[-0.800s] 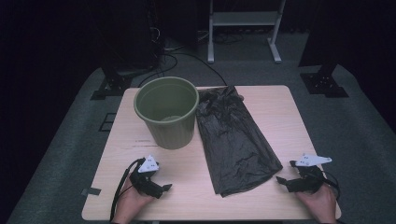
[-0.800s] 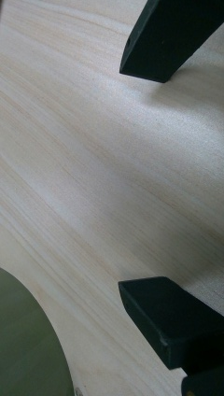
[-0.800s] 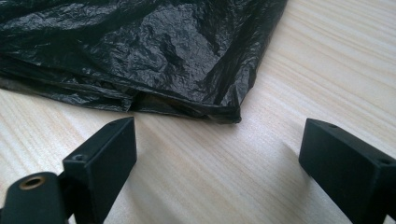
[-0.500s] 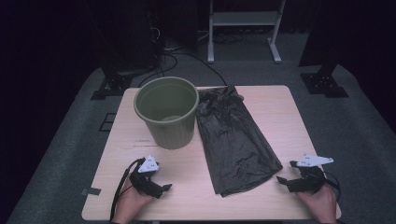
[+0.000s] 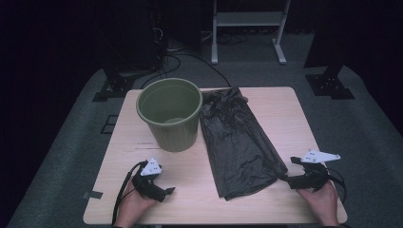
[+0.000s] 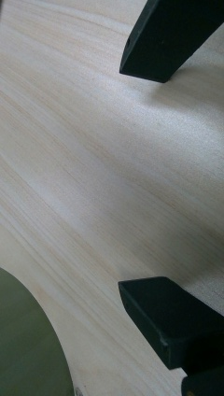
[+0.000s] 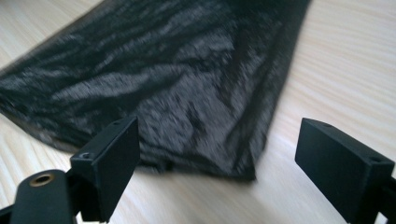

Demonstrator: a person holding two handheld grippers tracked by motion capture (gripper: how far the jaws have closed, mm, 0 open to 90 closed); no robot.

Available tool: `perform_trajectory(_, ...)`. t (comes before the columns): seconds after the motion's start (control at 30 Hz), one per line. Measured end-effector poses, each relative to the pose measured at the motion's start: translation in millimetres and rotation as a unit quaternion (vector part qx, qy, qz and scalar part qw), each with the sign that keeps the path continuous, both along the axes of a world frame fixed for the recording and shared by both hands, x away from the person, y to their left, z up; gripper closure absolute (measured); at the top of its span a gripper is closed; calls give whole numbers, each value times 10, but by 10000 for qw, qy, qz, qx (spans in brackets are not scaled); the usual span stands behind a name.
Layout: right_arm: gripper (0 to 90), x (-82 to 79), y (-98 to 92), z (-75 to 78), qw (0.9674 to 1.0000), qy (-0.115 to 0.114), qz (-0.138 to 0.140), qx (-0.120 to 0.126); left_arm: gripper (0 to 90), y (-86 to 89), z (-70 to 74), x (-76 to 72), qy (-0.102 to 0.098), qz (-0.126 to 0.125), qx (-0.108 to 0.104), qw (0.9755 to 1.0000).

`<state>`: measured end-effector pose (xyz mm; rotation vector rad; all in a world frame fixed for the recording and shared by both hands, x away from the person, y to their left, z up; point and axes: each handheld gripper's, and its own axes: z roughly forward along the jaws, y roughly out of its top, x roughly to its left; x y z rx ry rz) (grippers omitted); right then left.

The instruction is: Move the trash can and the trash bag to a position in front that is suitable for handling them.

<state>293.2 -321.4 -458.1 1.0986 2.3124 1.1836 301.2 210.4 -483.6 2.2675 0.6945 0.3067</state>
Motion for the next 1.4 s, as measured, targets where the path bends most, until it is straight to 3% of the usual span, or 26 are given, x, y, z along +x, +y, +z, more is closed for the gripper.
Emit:
perform_trajectory(0.13, 126, 98, 122, -46, 9997, 148, 98, -151, 0, 0, 0, 0, 0, -1, 1, 10000)
perform_trajectory(0.4, 141, 186, 252, -98, 9993, 277, 239, -70, 0, 0, 0, 0, -1, 1, -1, 10000)
perform_trajectory(0.63, 220, 251, 329, -207, 9981, 429, 255, -353, 0, -1, 0, 0, -1, 3, -4, 10000)
perform_trajectory(0.73, 276, 239, 350, -224, 9978, 368, 255, -486, 0, -1, -1, -1, -1, 3, -4, 10000)
perform_trajectory(0.8, 394, 218, 356, -212, 9974, 278, 270, -600, 0, -1, -1, -1, 0, 4, -5, 10000)
perform_trajectory(0.9, 524, 199, 354, -205, 9975, 253, 341, -571, 0, -1, -1, -1, -1, 4, -5, 10000)
perform_trajectory(0.93, 524, 199, 354, -205, 9975, 253, 341, -571, 0, -1, -1, -1, -1, 3, -5, 10000)
perform_trajectory(0.97, 608, 190, 350, -199, 9974, 249, 374, -571, 0, -1, -1, -1, -1, 3, -5, 10000)
perform_trajectory(1.17, 838, 179, 340, -195, 9974, 278, 402, -535, 0, -1, -1, -1, 0, 4, -5, 10000)
perform_trajectory(1.27, 891, 176, 334, -196, 9974, 296, 410, -514, 0, -1, -1, -1, -1, 4, -5, 10000)
perform_trajectory(1.4, 894, 168, 316, -188, 9973, 279, 345, -588, 0, -1, 0, -1, 0, 3, -4, 10000)
